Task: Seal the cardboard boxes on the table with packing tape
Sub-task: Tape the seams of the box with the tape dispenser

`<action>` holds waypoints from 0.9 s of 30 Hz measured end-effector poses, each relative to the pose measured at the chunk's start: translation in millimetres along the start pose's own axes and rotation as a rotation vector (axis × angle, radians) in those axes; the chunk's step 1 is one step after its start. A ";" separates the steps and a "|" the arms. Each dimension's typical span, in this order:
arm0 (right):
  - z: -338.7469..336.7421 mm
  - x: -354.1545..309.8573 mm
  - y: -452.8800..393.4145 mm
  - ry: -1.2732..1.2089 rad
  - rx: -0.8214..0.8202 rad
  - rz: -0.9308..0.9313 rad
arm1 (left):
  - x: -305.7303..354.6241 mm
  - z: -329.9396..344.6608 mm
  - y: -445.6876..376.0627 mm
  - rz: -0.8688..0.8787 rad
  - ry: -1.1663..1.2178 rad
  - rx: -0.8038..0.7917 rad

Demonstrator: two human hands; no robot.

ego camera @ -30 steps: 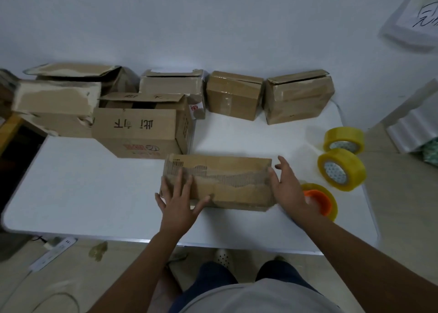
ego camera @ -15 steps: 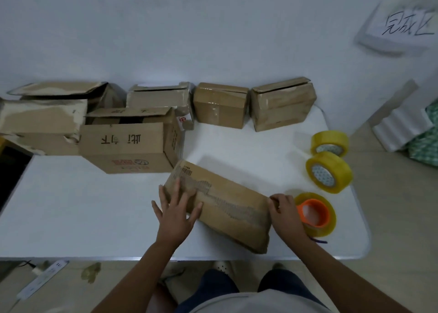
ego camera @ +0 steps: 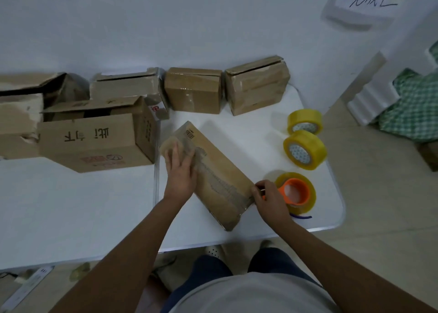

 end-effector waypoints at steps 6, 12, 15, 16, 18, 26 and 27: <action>2.0 0.6 -2.2 -0.007 0.022 -0.021 | 23.4 28.3 82.0 -0.008 0.009 -0.331; 9.5 -10.3 -18.8 -0.041 -0.066 -0.048 | 24.9 32.1 56.7 0.126 -0.078 -0.385; 1.7 -12.3 -27.5 -0.072 -0.087 -0.039 | 19.9 22.2 42.3 0.154 -0.139 -0.365; -2.9 -9.3 -28.0 -0.075 -0.073 -0.039 | 21.4 20.4 42.4 0.158 -0.175 -0.332; -17.1 2.4 -25.2 0.014 -0.001 -0.050 | 25.2 18.5 45.1 0.180 -0.218 -0.236; -40.9 87.8 7.3 0.407 -0.137 0.012 | 18.3 35.0 50.4 0.216 -0.238 -0.104; -38.0 94.2 8.9 0.486 -0.201 0.003 | 17.4 35.1 50.7 0.221 -0.211 -0.107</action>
Point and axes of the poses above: each hand's wrist, its own y-axis away from the middle knuckle, its own z-axis out of the palm, x = y × z, the point moved 5 cm from there along -y, towards the middle knuckle, and after that the axes turned 6 degrees about -z, right-handed, at the moved point
